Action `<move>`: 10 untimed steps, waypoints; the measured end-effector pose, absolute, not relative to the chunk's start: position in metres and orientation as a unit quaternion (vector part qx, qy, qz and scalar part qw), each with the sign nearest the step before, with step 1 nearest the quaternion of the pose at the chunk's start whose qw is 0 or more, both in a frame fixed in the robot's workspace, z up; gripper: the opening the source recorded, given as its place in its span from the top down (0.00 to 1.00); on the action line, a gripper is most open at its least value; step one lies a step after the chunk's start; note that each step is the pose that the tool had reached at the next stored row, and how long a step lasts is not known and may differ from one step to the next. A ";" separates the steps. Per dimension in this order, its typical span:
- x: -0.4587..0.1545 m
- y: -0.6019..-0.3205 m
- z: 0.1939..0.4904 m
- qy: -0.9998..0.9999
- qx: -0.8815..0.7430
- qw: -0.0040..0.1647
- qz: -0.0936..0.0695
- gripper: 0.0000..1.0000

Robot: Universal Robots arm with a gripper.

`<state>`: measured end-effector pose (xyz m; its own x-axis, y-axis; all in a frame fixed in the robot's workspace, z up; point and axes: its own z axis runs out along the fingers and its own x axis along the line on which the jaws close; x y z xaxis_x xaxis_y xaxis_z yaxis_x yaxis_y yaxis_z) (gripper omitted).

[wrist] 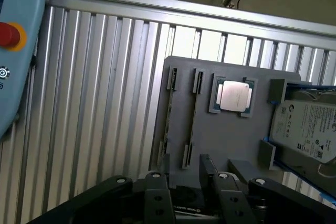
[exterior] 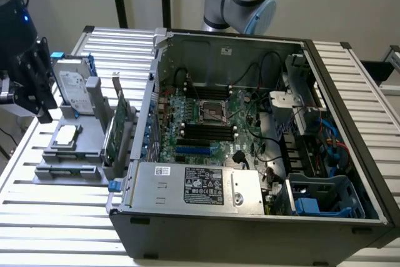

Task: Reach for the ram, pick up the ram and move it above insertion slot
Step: 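Pick up the ram and move it above insertion slot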

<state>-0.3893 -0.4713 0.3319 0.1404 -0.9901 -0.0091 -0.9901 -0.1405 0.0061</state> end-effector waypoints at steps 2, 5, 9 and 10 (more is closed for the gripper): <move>-0.389 -0.471 0.328 0.658 -0.753 0.001 0.005 0.64; -0.389 -0.472 0.323 0.660 -0.751 0.001 0.005 0.64; -0.389 -0.473 0.316 0.661 -0.750 0.001 0.005 0.64; -0.389 -0.473 0.314 0.662 -0.750 0.001 0.005 0.64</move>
<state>-0.3893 -0.4735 0.3137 0.1246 -0.9922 -0.0090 -0.9922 -0.1247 0.0062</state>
